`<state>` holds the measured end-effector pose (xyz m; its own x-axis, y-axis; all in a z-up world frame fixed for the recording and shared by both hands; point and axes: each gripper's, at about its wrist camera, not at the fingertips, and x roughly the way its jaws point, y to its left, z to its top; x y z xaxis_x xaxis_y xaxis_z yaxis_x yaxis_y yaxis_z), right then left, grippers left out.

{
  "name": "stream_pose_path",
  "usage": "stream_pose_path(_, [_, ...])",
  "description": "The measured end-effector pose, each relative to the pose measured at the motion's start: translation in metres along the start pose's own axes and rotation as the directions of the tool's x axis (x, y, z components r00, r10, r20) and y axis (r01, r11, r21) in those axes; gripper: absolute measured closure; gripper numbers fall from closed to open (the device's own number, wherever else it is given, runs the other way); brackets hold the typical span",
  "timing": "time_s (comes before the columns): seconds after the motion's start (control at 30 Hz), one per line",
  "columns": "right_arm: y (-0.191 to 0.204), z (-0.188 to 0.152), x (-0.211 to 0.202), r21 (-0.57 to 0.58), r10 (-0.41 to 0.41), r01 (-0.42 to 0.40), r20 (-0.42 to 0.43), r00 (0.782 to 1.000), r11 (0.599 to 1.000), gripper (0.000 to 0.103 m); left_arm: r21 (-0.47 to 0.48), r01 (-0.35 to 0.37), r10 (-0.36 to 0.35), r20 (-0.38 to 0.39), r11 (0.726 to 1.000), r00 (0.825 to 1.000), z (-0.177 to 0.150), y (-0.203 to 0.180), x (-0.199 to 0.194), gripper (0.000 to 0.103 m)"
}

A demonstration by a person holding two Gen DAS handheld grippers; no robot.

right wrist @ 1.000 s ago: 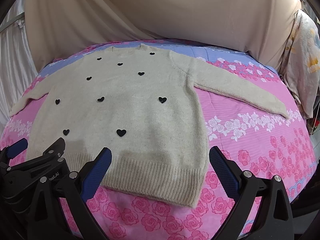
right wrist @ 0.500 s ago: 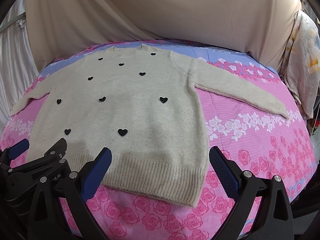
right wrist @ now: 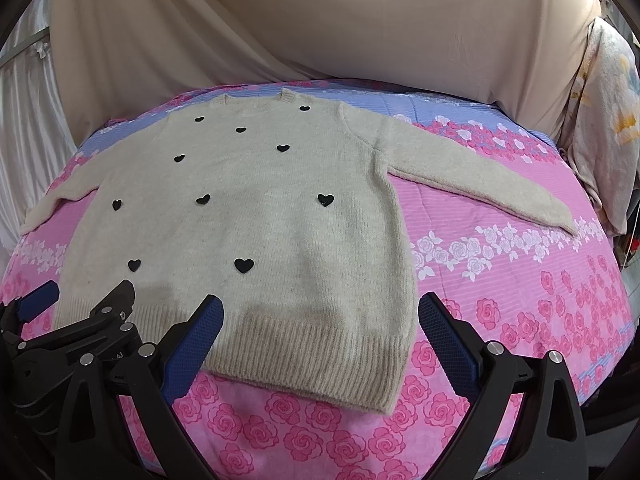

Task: Fold small clothes

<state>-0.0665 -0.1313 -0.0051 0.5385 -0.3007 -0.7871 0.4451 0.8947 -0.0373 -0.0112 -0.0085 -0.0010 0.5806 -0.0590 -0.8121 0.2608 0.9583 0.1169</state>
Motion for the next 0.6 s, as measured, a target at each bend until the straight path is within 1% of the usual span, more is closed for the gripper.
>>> stream_pose_path(0.6, [-0.0015,-0.0024,0.0003,0.006,0.002,-0.002,0.0,1.0,1.0,0.006,0.0,-0.001,0.001,-0.001,1.0,1.0,-0.0011,-0.0007,0.0002,0.013])
